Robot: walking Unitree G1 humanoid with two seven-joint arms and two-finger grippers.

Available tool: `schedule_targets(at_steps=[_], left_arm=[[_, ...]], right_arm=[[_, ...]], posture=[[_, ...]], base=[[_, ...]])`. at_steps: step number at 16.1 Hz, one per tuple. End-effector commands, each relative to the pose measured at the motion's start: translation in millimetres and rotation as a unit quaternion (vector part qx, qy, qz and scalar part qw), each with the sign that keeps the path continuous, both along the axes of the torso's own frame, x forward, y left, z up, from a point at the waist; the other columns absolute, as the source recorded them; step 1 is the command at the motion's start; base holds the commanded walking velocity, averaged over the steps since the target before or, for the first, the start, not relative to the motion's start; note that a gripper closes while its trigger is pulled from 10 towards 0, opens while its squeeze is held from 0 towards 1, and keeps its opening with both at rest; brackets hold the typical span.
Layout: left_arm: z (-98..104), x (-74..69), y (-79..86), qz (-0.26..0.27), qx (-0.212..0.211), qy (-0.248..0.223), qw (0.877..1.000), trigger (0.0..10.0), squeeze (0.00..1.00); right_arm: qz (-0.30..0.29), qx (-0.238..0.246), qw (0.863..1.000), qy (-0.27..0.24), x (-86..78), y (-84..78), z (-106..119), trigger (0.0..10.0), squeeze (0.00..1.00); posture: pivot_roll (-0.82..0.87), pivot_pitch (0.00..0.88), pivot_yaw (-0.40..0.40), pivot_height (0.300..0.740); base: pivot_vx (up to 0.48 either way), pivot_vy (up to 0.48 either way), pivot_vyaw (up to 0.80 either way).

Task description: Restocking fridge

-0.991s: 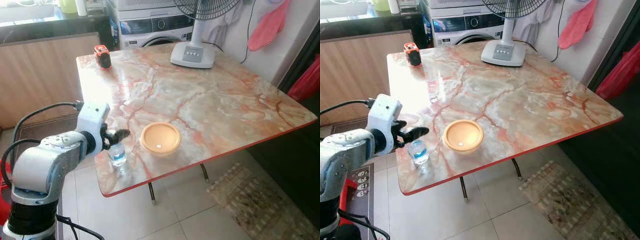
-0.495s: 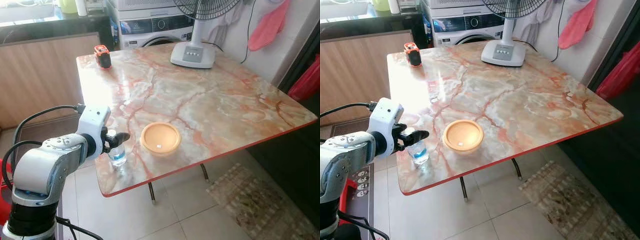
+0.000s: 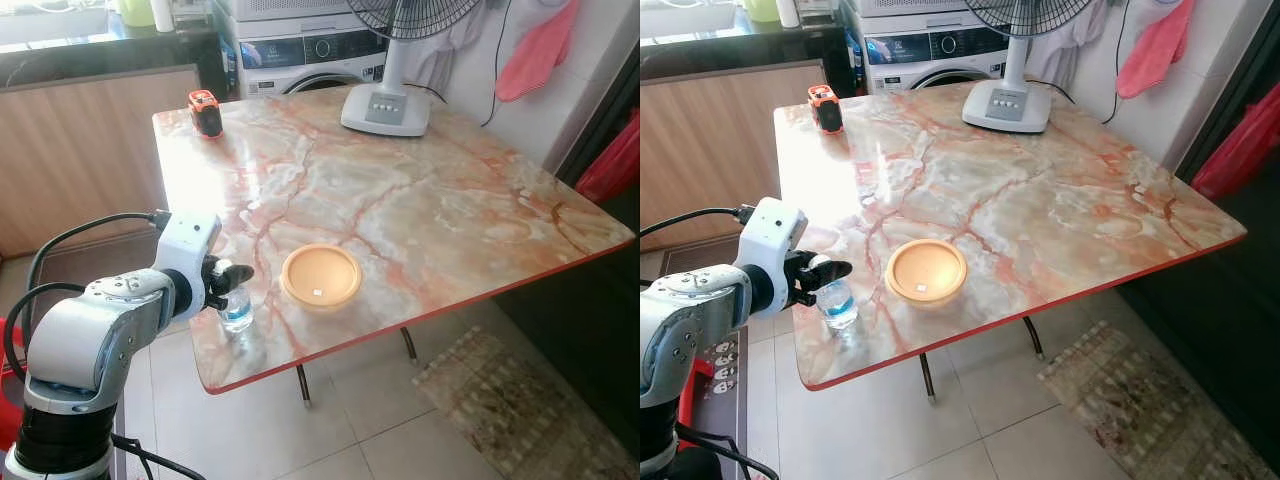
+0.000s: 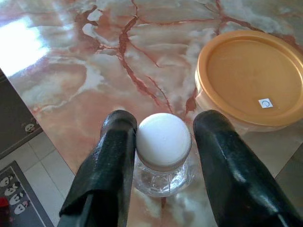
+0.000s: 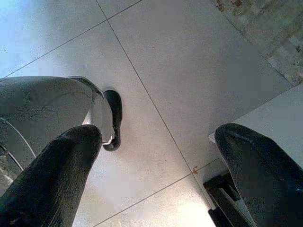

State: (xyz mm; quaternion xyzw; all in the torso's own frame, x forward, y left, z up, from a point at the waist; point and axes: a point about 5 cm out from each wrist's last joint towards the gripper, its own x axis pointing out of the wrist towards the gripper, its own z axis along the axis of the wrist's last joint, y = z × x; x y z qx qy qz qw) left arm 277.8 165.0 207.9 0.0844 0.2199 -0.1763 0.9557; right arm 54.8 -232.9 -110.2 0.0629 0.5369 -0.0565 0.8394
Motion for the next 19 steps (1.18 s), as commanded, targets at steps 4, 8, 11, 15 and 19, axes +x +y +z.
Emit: schedule_targets(at_steps=[4, 8, 11, 15, 19], left_arm=[[-2.5, -1.9, 1.6, 0.002, 0.007, 0.009, 1.0, 0.0, 0.0], [-5.9, -4.3, 4.1, 0.008, 0.012, 0.014, 1.0, 0.0, 0.0], [-5.3, -2.0, 8.5, 0.034, 0.024, 0.001, 0.999, 0.0, 0.0], [16.4, 10.7, 18.6, 0.091, 0.017, -0.099, 0.991, 10.0, 0.0], [45.6, 16.9, 17.8, 0.113, -0.005, -0.253, 0.961, 10.0, 0.0]], right_arm=[[0.003, -0.001, 1.0, 0.008, -2.5, -2.7, 0.1, 10.0, 0.0], [0.004, -0.002, 1.0, 0.007, -1.9, -3.9, 0.4, 10.0, 0.0], [0.004, -0.003, 1.0, 0.007, -1.8, -4.3, 0.6, 10.0, 0.0], [0.015, -0.01, 1.0, 0.007, -0.9, -4.9, 0.9, 10.0, 0.0], [0.013, -0.01, 1.0, 0.005, -0.3, -4.6, 0.9, 10.0, 0.0]], posture=[[0.13, 0.0, -0.049, 0.74], [0.13, 0.0, -0.054, 0.74], [0.13, 0.0, -0.056, 0.74], [0.13, 0.0, -0.06, 0.74], [0.13, 0.0, -0.06, 0.74]], base=[[0.0, 0.0, 0.0], [0.0, 0.0, 0.0], [0.0, 0.0, 0.0], [0.0, 0.0, 0.0], [0.0, 0.0, 0.0]])
